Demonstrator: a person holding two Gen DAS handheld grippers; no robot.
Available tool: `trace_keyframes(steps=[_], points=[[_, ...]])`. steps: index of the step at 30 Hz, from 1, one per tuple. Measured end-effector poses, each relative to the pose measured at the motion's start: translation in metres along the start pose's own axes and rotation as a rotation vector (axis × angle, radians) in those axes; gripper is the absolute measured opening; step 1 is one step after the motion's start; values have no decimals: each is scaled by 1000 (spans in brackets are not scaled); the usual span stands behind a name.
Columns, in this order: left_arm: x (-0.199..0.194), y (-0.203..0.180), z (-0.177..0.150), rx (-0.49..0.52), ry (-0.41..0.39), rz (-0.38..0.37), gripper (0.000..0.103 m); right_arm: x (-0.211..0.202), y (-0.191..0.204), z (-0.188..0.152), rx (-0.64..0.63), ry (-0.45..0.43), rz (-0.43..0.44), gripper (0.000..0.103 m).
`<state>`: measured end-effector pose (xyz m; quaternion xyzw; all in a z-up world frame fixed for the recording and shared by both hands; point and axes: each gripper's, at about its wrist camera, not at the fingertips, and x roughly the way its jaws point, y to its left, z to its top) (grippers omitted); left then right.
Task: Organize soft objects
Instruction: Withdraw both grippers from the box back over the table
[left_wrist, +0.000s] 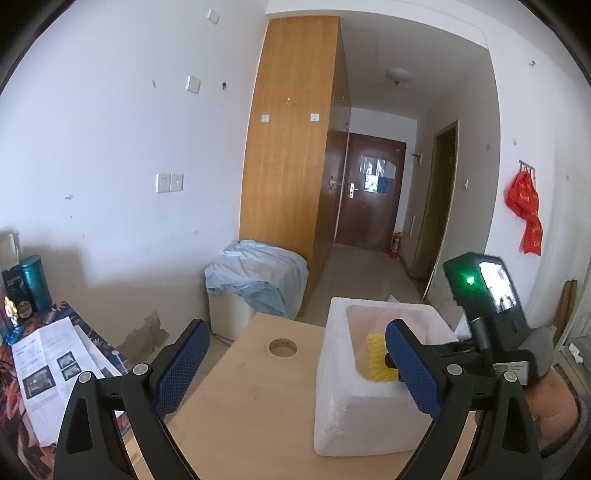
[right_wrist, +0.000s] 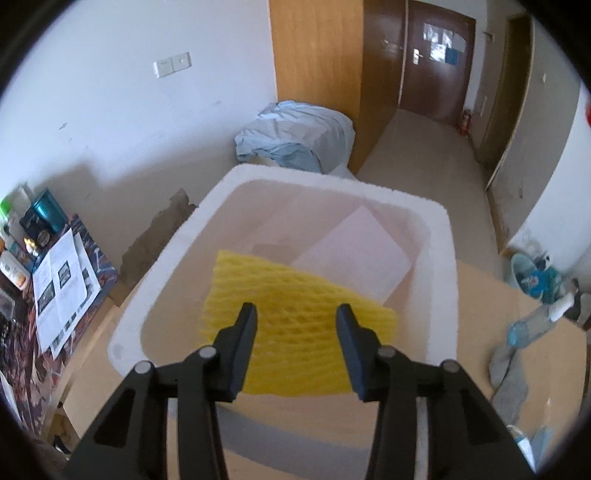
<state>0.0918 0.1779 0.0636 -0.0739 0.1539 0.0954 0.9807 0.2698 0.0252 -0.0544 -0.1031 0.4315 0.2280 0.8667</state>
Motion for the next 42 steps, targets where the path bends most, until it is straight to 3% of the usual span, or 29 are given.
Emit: trace_keyframes(steps=[2,8,10,12,19,23,28,33,42], points=[[0,0,0,-5,-3,-4,96,-15,0,-1,-9,-54,-8,50],[-4,-1,2,-13,-14,-16,96,-55,3,-7,-50,-190,-48,70],[-6,-2,3,-13,-18,-18,96,-62,1,-5,-63,-232,-58,85],[-9,-3,4,-16,-19,-25,96,-72,-1,-8,-59,-269,-94,89],[-24,-15,7,-7,-47,-45,96,-99,-12,-18,-18,-362,-72,91],[-32,-30,7,9,-57,-83,97,-122,-20,-29,14,-412,-113,91],[-46,-58,1,36,-70,-152,103,-156,-44,-69,92,-470,-184,92],[-58,-92,-14,80,-49,-224,103,-180,-65,-111,173,-513,-208,102],[-70,-138,-41,142,1,-305,103,-199,-89,-160,246,-506,-241,103]])
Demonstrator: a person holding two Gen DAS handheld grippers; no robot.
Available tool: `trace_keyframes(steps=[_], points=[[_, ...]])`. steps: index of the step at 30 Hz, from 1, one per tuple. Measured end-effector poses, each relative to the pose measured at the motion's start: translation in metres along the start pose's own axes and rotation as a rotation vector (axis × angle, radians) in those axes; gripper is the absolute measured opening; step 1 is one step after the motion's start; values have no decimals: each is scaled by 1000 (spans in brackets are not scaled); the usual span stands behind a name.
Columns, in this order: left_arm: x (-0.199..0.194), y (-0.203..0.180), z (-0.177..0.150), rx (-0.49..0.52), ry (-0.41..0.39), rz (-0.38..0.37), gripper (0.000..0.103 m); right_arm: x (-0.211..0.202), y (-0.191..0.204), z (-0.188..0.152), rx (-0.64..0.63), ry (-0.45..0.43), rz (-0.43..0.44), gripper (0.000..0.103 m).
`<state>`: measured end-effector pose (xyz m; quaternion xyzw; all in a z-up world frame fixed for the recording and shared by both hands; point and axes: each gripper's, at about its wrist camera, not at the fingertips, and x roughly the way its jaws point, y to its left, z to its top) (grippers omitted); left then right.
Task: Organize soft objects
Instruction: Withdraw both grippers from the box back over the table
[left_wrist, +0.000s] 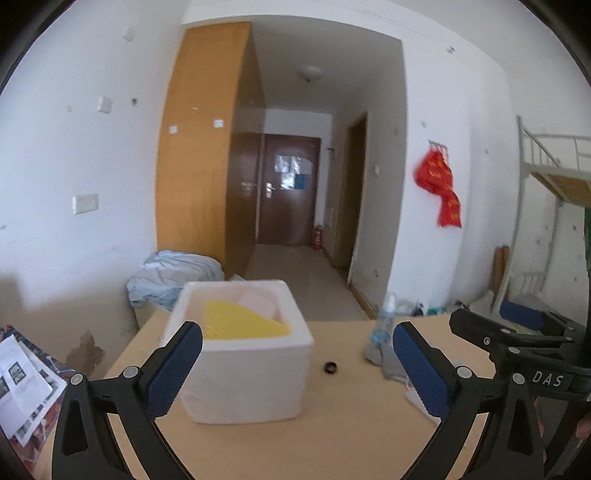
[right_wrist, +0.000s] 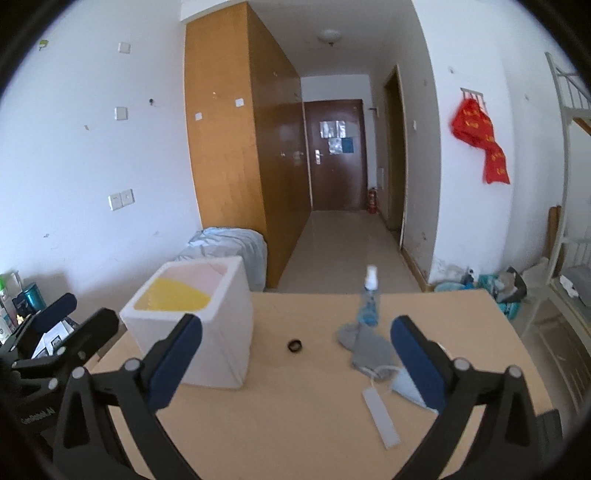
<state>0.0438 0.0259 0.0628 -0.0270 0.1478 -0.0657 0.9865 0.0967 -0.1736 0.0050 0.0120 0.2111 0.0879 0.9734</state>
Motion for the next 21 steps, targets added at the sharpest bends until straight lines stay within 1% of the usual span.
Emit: trace_keyframes(steps=[5,9,14,17,21], points=[[2,-17,-12,4,22,-37,103,-7,-16,-14,38,17,-7,103],[6,-29,-18,19,38,-53,103,-16,-33,-22,63,15,-32,103],[15,-40,-22,30,58,-86,103,-28,-43,-32,54,14,-78,103],[23,-52,-29,48,82,-105,103,-33,-49,-44,29,18,-132,103],[38,-64,-37,62,116,-143,103,-33,-64,-54,29,39,-176,103]])
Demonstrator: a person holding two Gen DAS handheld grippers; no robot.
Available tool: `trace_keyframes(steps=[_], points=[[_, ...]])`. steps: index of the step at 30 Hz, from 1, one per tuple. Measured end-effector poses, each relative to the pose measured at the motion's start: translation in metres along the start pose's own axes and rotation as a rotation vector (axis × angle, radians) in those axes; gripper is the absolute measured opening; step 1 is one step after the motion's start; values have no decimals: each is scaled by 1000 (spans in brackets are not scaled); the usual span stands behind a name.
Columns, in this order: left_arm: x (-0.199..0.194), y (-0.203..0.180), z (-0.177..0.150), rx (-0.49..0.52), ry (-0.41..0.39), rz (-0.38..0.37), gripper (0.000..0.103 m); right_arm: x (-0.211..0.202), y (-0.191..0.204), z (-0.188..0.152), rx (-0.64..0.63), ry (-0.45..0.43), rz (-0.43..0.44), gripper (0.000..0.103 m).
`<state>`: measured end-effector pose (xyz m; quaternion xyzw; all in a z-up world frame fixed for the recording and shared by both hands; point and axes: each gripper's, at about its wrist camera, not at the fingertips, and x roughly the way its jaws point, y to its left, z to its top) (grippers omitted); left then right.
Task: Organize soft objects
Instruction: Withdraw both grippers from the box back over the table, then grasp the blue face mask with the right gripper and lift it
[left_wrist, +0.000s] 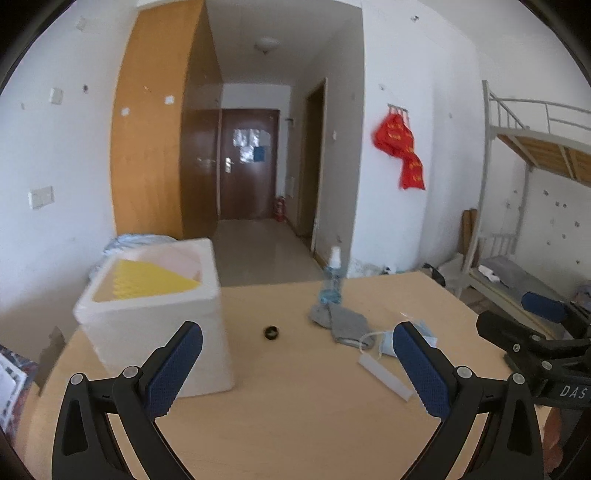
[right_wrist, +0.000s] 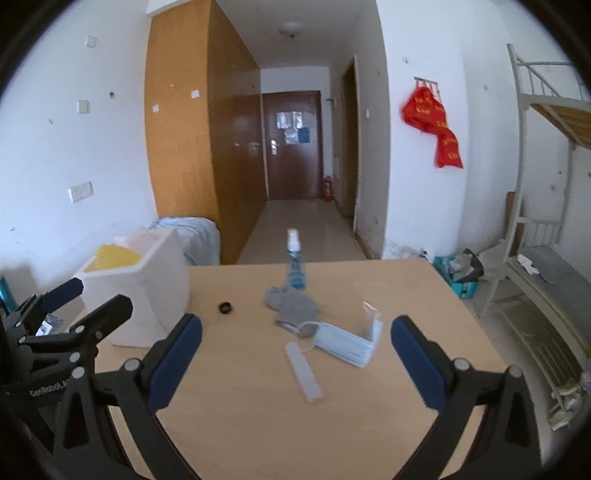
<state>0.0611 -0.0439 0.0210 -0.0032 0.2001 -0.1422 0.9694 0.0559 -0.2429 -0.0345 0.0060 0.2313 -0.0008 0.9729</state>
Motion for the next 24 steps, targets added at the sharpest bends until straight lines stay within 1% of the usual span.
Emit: trace_keyframes(steps=[4,7,12,15,17,19,20,22,24], points=[[20,-9,-5,27,27,-24,103,12,-17,-8,3,37,-18,103],[38,-14,-12,20,68,-53,103,26,-30,-13,19,70,-20,103],[68,-28,-23,34,115,-77,103,62,-55,-14,11,142,-39,103],[85,-37,-29,49,134,-73,103,93,-68,-15,0,207,-50,103],[96,-41,-32,56,148,-76,103,113,-75,-19,-9,249,-56,101],[108,-42,-36,55,165,-69,103,133,-81,-23,-10,291,-66,95],[113,-44,-38,57,179,-72,103,141,-84,-24,-2,310,-70,95],[122,-46,-41,57,196,-67,103,156,-92,-28,25,350,-50,91],[128,-49,-42,65,205,-70,103,165,-93,-31,36,378,-37,91]])
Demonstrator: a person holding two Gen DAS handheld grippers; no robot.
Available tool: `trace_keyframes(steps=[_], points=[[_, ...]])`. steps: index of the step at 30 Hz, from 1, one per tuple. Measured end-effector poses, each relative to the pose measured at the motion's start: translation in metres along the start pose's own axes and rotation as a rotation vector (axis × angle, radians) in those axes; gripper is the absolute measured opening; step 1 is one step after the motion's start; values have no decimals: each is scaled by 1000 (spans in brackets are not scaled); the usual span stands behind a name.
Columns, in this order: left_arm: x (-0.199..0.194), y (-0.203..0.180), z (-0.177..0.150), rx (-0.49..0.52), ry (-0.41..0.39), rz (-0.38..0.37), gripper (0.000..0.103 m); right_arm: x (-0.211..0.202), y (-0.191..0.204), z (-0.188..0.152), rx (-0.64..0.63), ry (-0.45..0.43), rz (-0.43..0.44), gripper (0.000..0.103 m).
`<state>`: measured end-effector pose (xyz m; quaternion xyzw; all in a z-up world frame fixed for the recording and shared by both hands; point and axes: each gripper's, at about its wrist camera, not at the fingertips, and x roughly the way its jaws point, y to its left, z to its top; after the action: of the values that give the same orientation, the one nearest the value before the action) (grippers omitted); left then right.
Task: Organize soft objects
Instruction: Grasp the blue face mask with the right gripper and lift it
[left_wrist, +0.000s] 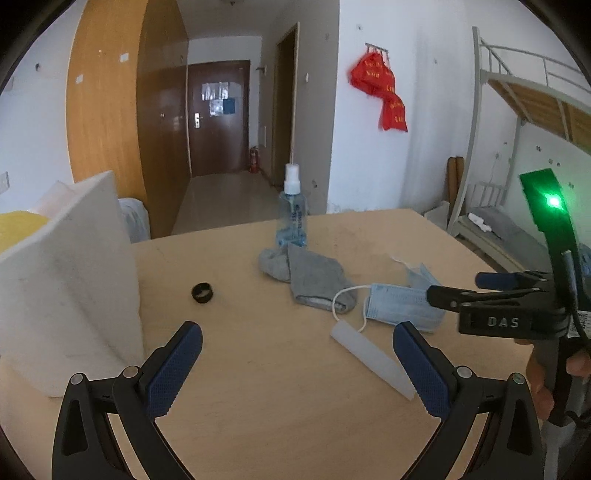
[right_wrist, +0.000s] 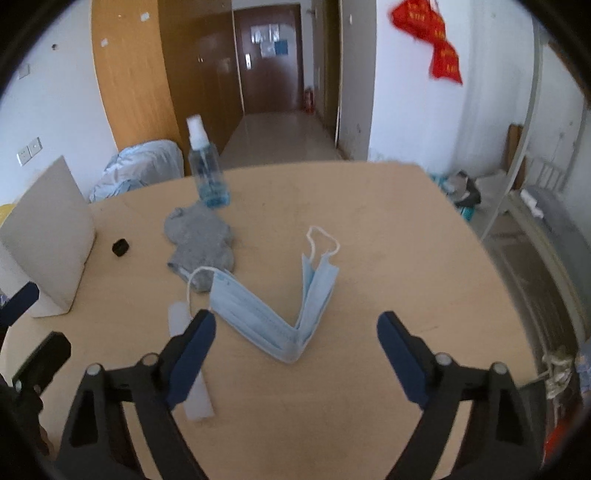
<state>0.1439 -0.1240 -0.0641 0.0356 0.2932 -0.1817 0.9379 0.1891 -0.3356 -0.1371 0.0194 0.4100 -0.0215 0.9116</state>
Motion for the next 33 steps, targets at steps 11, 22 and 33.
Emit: trace_keyframes(steps=[11,22,33], points=[[19,-3,1,2,17,-5,103,29,4,9,-26,54,-44,91],[18,1,0,-14,14,-15,103,45,9,8,-45,98,-73,72],[29,-10,-3,38,54,-39,103,42,5,8,-13,127,-18,16]])
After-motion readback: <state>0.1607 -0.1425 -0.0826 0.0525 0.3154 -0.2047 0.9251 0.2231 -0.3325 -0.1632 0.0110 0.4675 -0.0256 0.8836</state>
